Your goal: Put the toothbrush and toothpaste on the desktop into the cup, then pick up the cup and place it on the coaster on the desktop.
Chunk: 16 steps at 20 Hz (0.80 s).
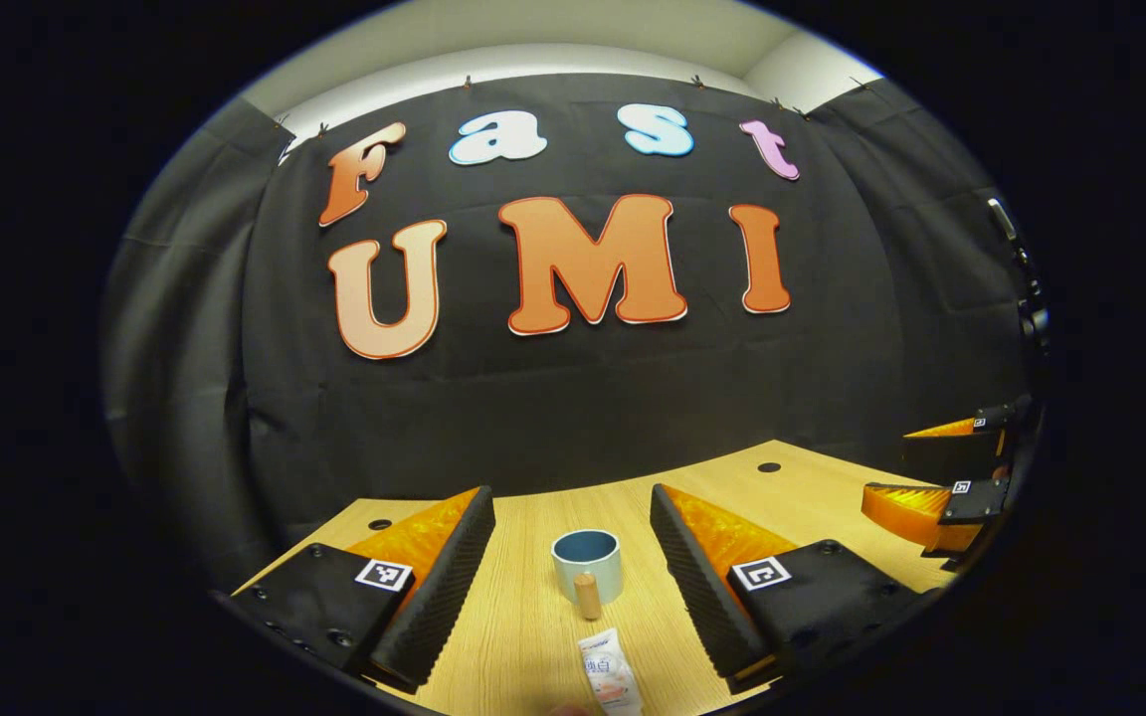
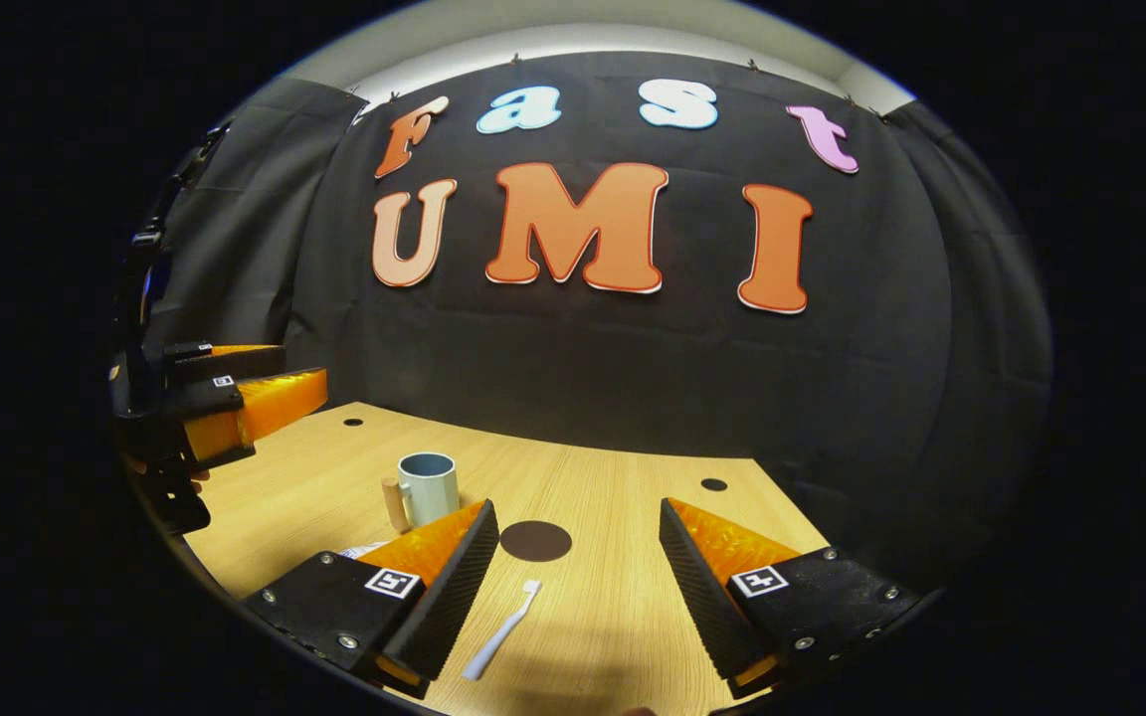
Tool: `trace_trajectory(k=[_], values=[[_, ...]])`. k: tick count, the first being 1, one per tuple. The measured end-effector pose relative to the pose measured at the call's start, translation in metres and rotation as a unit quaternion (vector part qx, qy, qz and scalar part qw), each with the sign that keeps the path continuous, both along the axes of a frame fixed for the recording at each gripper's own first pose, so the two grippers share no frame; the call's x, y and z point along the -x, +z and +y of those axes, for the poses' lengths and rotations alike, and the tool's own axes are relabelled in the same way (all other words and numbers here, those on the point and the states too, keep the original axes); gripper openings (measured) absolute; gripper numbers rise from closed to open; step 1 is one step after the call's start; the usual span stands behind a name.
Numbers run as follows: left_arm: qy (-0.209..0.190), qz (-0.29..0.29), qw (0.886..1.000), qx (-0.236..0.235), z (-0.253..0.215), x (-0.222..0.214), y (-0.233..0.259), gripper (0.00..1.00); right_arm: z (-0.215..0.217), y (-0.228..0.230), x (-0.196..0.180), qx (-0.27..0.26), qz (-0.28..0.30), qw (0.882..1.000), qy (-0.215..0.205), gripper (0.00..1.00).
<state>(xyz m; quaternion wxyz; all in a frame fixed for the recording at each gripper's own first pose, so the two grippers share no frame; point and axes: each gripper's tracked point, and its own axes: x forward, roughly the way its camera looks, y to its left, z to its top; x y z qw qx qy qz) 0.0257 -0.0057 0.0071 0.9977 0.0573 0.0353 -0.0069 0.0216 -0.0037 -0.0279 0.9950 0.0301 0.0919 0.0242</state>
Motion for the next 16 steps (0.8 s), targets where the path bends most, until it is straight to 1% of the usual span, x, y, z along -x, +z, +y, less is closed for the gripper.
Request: trace_trajectory(k=[4,6,9,12,16], values=[[-0.015,0.078,0.997,0.022,-0.005,-0.012,-0.038,1.00,0.002,-0.026,-0.007,-0.033,0.066,0.997,0.011,0.98],[-0.017,0.122,0.992,0.023,-0.007,-0.015,-0.058,1.00,0.005,-0.039,-0.008,-0.048,0.103,0.993,0.019,0.97],[-0.021,0.172,0.985,0.019,-0.008,-0.021,-0.079,1.00,0.008,-0.054,-0.006,-0.058,0.150,0.987,0.031,0.95],[-0.022,0.217,0.976,0.019,-0.006,-0.024,-0.099,1.00,0.009,-0.061,-0.009,-0.056,0.184,0.980,0.041,0.94],[-0.029,0.284,0.957,0.040,-0.011,-0.023,-0.125,1.00,0.012,-0.072,-0.010,-0.065,0.221,0.972,0.055,0.90]])
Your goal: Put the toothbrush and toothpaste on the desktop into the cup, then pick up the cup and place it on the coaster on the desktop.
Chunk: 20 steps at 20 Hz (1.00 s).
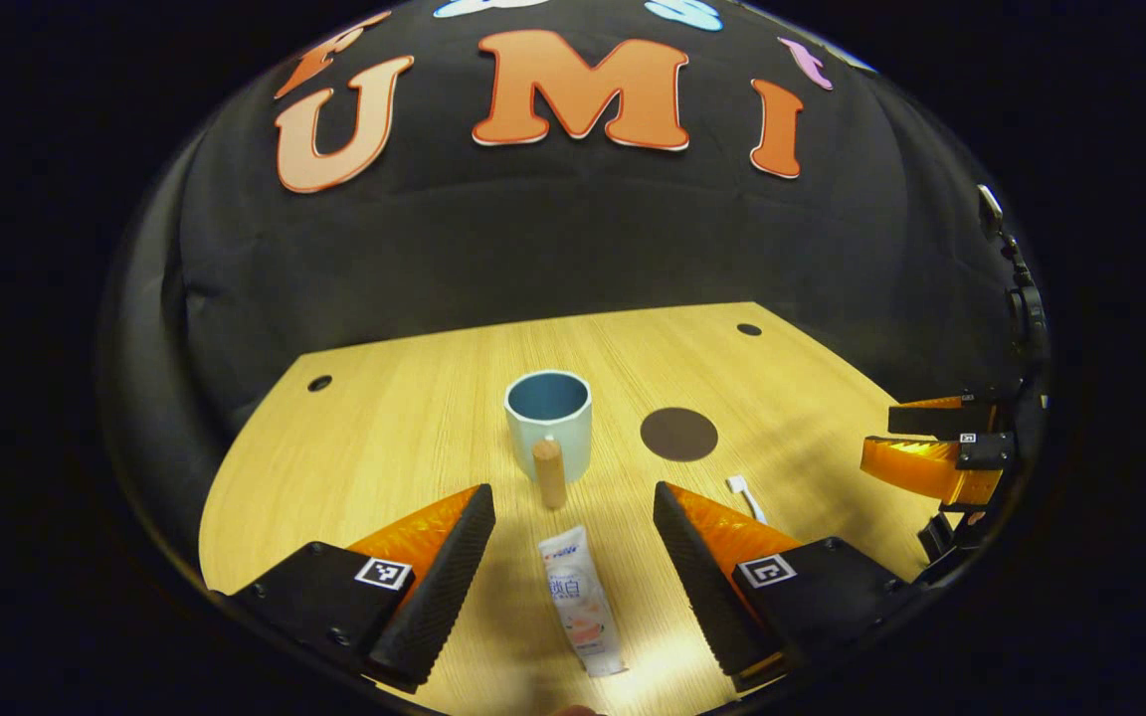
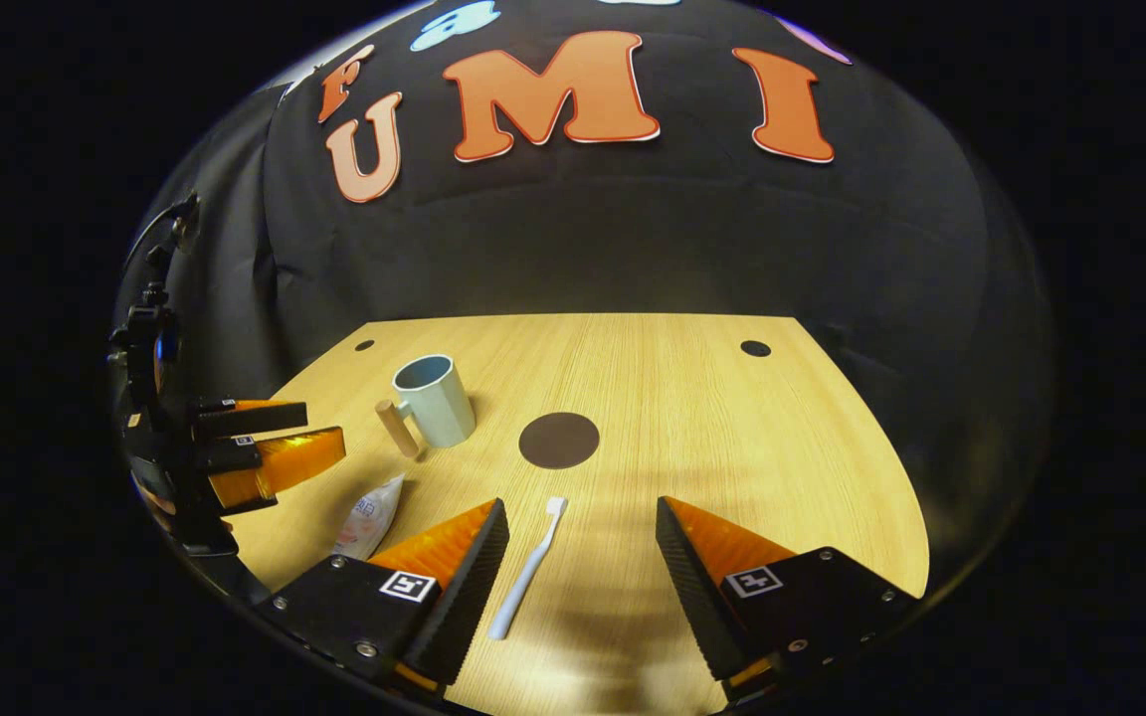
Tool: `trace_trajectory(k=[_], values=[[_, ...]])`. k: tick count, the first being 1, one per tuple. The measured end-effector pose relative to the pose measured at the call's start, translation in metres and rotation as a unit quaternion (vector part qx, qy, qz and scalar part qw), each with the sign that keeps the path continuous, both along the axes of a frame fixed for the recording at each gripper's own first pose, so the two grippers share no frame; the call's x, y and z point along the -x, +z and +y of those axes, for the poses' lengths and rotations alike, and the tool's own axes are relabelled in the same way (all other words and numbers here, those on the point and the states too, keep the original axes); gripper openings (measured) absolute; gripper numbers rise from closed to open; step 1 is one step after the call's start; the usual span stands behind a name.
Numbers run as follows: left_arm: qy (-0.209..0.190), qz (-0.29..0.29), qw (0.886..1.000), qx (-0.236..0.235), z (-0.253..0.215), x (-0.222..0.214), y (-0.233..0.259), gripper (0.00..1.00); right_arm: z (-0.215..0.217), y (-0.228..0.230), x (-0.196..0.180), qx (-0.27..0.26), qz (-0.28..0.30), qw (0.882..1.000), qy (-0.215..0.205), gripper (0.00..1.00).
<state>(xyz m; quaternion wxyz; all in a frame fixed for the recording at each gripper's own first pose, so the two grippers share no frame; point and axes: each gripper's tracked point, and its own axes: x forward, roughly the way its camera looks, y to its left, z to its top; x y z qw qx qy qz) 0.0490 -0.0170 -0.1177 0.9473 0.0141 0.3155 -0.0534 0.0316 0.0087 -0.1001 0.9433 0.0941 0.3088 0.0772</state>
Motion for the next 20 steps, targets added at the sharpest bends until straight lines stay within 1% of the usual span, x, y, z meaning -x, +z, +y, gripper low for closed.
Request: trace_trajectory(k=[5,8,12,15,17,20], values=[[0.008,0.068,0.998,0.007,0.004,0.003,-0.017,1.00,0.010,-0.019,-0.004,-0.006,0.049,0.999,0.021,0.86],[0.014,0.114,0.993,0.019,0.004,0.008,-0.027,1.00,0.021,-0.031,-0.006,-0.018,0.081,0.996,0.036,0.82],[0.017,0.163,0.986,0.031,0.003,0.014,-0.037,1.00,0.029,-0.042,-0.008,-0.016,0.109,0.993,0.046,0.79],[0.017,0.199,0.979,0.035,0.004,0.019,-0.045,1.00,0.037,-0.055,-0.007,-0.024,0.138,0.988,0.059,0.78],[0.014,0.224,0.974,0.044,0.002,0.023,-0.056,1.00,0.045,-0.060,-0.006,-0.035,0.163,0.984,0.068,0.75],[0.019,0.262,0.963,0.057,-0.002,0.030,-0.071,1.00,0.050,-0.073,-0.010,-0.026,0.175,0.982,0.072,0.70]])
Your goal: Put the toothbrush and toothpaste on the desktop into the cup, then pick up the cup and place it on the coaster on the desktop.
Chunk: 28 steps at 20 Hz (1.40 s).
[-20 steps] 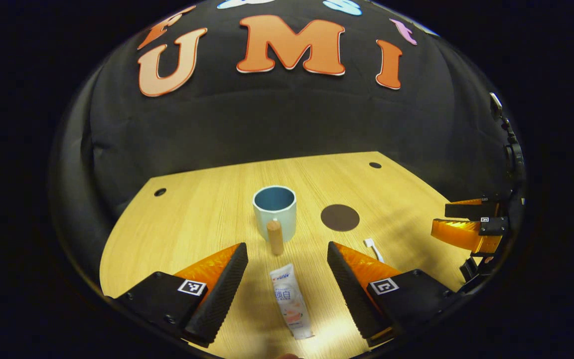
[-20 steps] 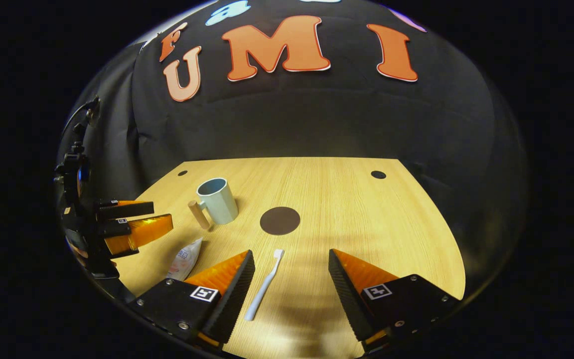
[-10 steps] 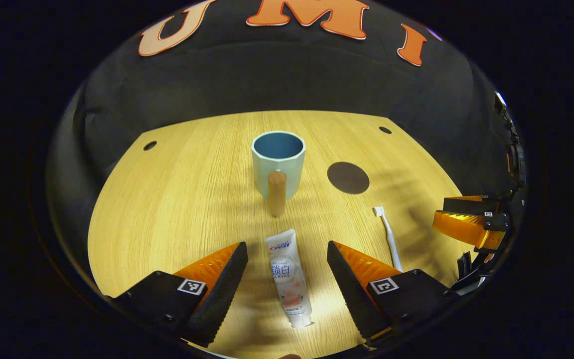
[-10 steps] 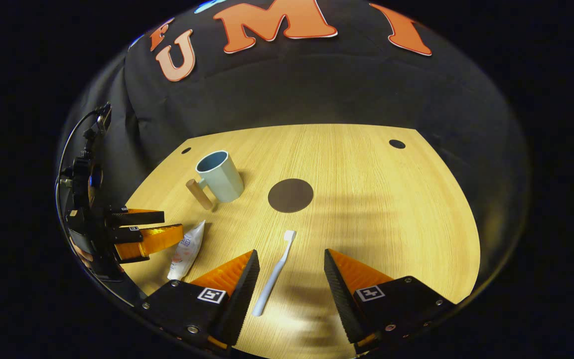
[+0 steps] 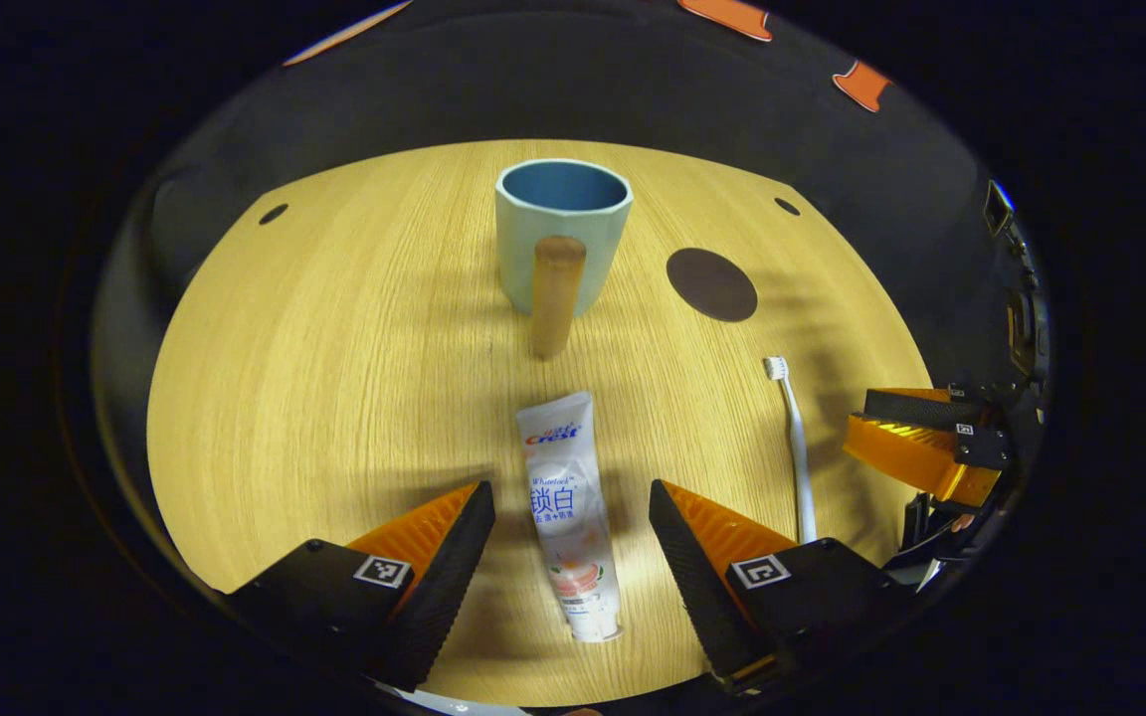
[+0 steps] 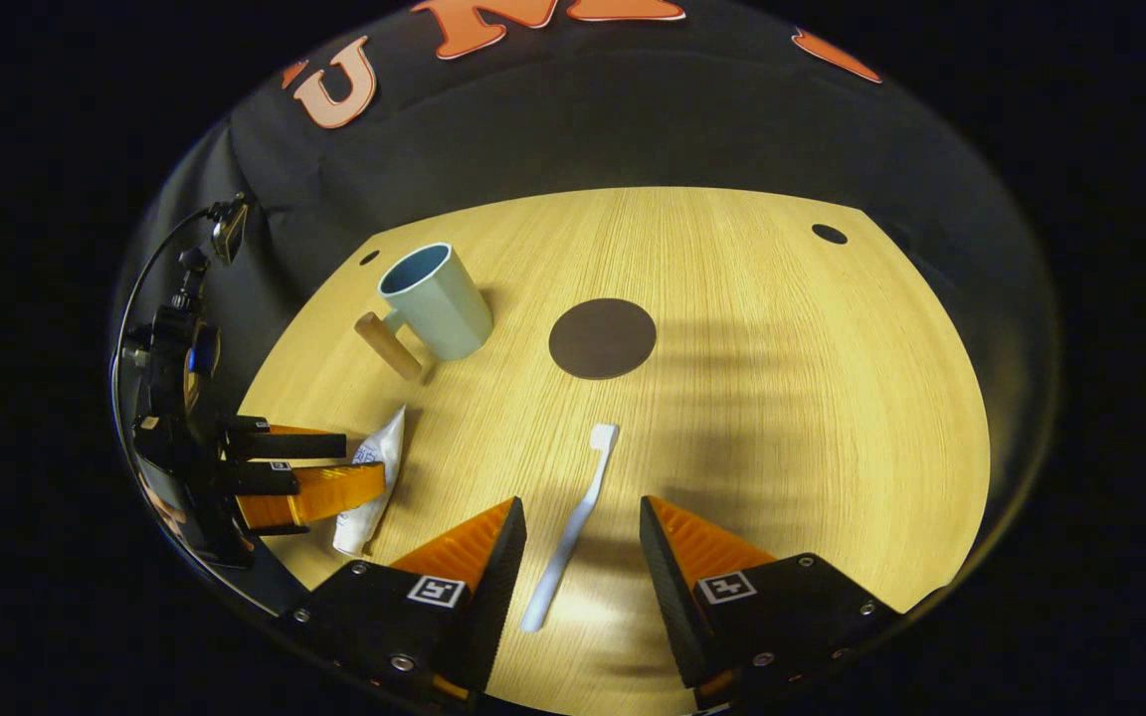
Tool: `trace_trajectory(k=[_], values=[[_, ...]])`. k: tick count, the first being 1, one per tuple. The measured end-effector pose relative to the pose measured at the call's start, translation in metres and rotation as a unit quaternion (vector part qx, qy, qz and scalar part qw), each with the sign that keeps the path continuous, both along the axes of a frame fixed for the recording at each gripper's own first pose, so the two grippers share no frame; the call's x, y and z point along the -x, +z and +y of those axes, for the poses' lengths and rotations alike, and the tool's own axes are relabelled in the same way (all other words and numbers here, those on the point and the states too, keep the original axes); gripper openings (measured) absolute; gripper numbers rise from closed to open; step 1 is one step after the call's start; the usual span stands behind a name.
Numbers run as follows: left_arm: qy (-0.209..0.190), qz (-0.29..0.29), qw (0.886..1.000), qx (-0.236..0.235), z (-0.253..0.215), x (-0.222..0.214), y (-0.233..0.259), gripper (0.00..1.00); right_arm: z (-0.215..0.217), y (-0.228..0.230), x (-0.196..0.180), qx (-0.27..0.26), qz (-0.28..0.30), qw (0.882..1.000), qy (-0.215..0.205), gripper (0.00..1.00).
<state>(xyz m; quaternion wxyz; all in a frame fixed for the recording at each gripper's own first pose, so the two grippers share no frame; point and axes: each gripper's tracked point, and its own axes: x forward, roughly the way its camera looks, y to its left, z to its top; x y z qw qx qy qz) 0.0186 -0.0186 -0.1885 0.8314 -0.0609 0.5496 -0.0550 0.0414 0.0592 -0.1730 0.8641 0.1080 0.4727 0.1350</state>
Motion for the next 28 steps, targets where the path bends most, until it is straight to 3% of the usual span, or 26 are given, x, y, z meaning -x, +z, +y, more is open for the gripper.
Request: trace_trajectory(k=[6,8,9,10,12,14,15,17,21,22,25,26,27,28], values=[[0.005,0.045,0.999,-0.005,0.001,0.004,-0.017,0.98,0.005,-0.022,0.002,0.017,0.040,0.999,0.008,0.68],[0.007,0.050,0.999,-0.013,0.003,0.003,-0.017,0.92,0.009,-0.028,0.010,0.007,0.072,0.997,0.008,0.64],[0.009,0.051,0.999,-0.016,0.003,0.001,-0.018,0.80,0.011,-0.031,0.011,0.002,0.081,0.997,0.005,0.57],[0.011,0.053,0.998,-0.015,0.002,0.002,-0.019,0.77,0.011,-0.034,0.010,0.006,0.083,0.996,0.004,0.60],[0.015,0.058,0.998,-0.017,0.001,0.004,-0.017,0.61,0.015,-0.036,0.010,0.010,0.085,0.996,0.007,0.58],[0.026,0.068,0.997,-0.020,0.003,0.007,-0.019,0.56,0.019,-0.035,0.013,0.008,0.088,0.996,0.013,0.57],[0.035,0.073,0.997,-0.020,0.004,0.005,-0.020,0.41,0.021,-0.037,0.014,0.010,0.088,0.996,0.015,0.56],[0.029,0.068,0.997,-0.016,0.003,0.007,-0.017,0.22,0.024,-0.038,0.016,0.013,0.089,0.996,0.019,0.55],[0.032,0.057,0.998,-0.002,0.005,0.006,-0.019,0.22,0.025,-0.038,0.014,0.019,0.089,0.996,0.014,0.55],[0.033,0.053,0.998,-0.003,0.008,0.007,-0.018,0.22,0.025,-0.039,0.013,0.019,0.091,0.996,0.013,0.49],[0.034,0.032,0.999,-0.009,0.013,0.002,-0.010,0.22,0.022,-0.041,0.011,0.035,0.090,0.995,0.010,0.42],[0.032,0.026,0.999,-0.009,0.012,0.002,-0.008,0.22,0.019,-0.042,0.009,0.041,0.089,0.995,0.009,0.31],[0.030,0.017,0.999,-0.004,0.010,0.002,-0.004,0.22,0.018,-0.042,0.006,0.042,0.087,0.995,0.004,0.26],[0.028,0.013,1.000,-0.003,0.007,0.003,-0.003,0.17,0.018,-0.041,0.005,0.041,0.086,0.995,0.002,0.15]])
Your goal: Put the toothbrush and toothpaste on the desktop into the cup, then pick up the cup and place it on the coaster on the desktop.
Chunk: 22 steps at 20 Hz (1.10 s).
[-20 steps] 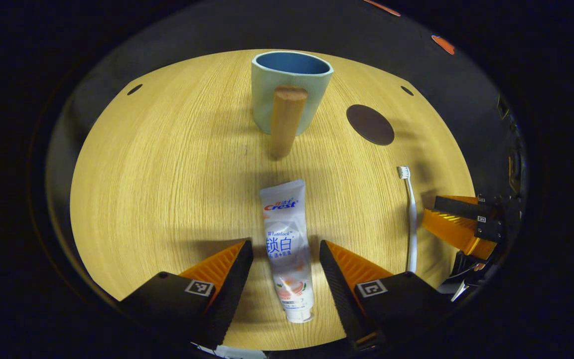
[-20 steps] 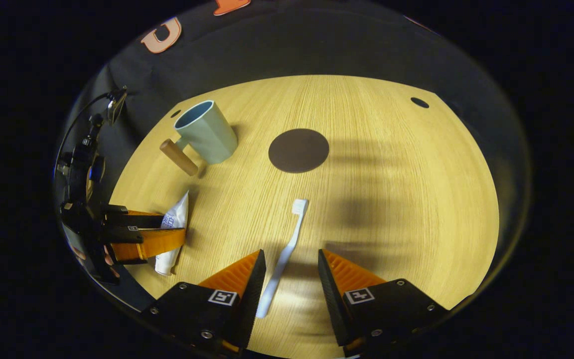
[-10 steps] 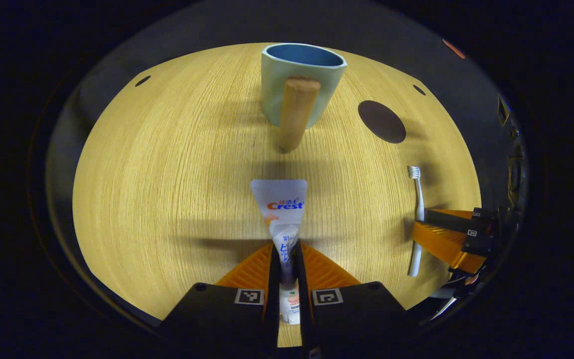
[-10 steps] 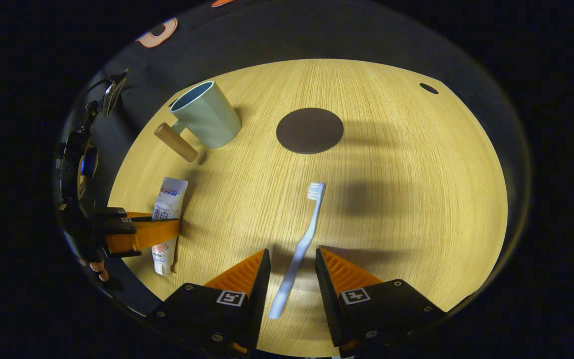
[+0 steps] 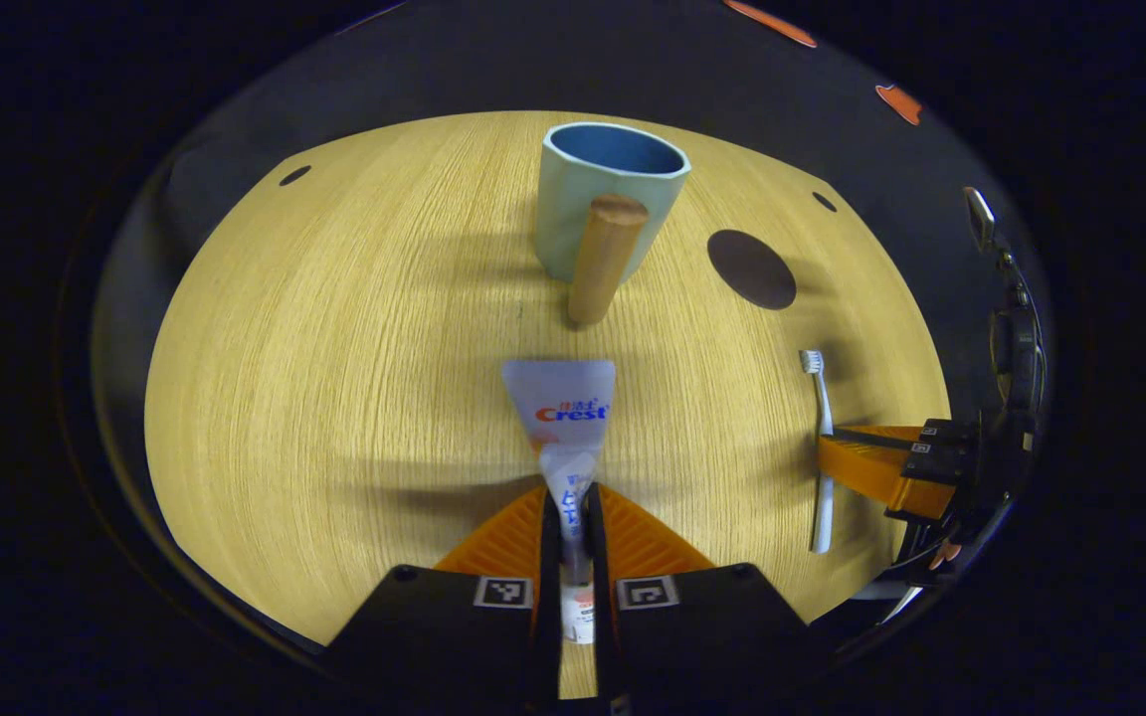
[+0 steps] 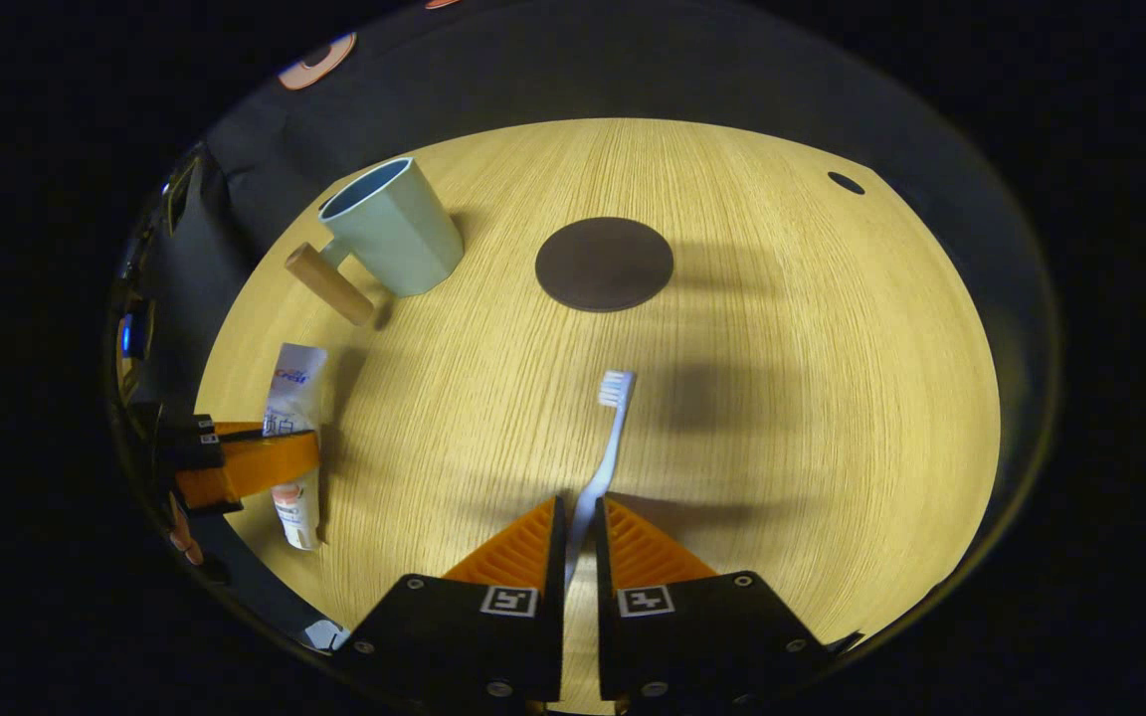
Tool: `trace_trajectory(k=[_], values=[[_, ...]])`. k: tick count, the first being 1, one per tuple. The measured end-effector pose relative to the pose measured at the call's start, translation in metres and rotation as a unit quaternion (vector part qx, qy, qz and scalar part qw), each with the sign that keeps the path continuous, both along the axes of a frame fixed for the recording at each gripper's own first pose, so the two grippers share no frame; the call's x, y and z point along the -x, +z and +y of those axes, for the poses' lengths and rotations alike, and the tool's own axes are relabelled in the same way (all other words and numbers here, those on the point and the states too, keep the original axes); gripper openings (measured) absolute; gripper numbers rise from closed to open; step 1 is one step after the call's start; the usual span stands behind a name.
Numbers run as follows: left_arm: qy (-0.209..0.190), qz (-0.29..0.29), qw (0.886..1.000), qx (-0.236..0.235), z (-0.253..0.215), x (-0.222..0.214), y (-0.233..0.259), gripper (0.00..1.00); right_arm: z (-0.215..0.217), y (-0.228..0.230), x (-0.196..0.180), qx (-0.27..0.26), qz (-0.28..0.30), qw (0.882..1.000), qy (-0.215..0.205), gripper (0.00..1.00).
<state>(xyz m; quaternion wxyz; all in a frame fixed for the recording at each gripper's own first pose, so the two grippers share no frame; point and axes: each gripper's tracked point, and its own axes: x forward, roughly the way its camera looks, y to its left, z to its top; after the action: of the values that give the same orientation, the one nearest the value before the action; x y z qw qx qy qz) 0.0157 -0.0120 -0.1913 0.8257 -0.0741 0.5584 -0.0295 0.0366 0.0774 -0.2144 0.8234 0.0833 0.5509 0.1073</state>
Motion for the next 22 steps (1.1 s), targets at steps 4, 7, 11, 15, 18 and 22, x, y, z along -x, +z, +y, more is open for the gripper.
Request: trace_trajectory(k=[4,7,11,15,18,22], values=[[-0.001,-0.023,1.000,0.006,0.002,0.000,0.016,0.18,0.001,0.000,-0.002,-0.009,-0.019,1.000,-0.002,0.06],[0.000,-0.049,0.999,0.003,0.004,-0.011,0.032,0.17,0.004,0.003,0.000,-0.021,-0.026,0.999,-0.001,0.04],[0.006,-0.083,0.996,0.014,0.009,-0.018,0.030,0.17,0.004,0.015,-0.001,-0.041,-0.049,0.998,-0.012,0.04],[0.014,-0.132,0.991,0.006,0.011,-0.034,0.040,0.17,0.000,0.027,-0.003,-0.051,-0.075,0.996,-0.020,0.04],[0.015,-0.163,0.987,0.005,0.010,-0.044,0.049,0.17,-0.009,0.039,-0.005,-0.055,-0.101,0.993,-0.028,0.04],[0.014,-0.199,0.980,0.000,0.009,-0.054,0.063,0.17,-0.012,0.046,-0.011,-0.062,-0.130,0.989,-0.036,0.04]])
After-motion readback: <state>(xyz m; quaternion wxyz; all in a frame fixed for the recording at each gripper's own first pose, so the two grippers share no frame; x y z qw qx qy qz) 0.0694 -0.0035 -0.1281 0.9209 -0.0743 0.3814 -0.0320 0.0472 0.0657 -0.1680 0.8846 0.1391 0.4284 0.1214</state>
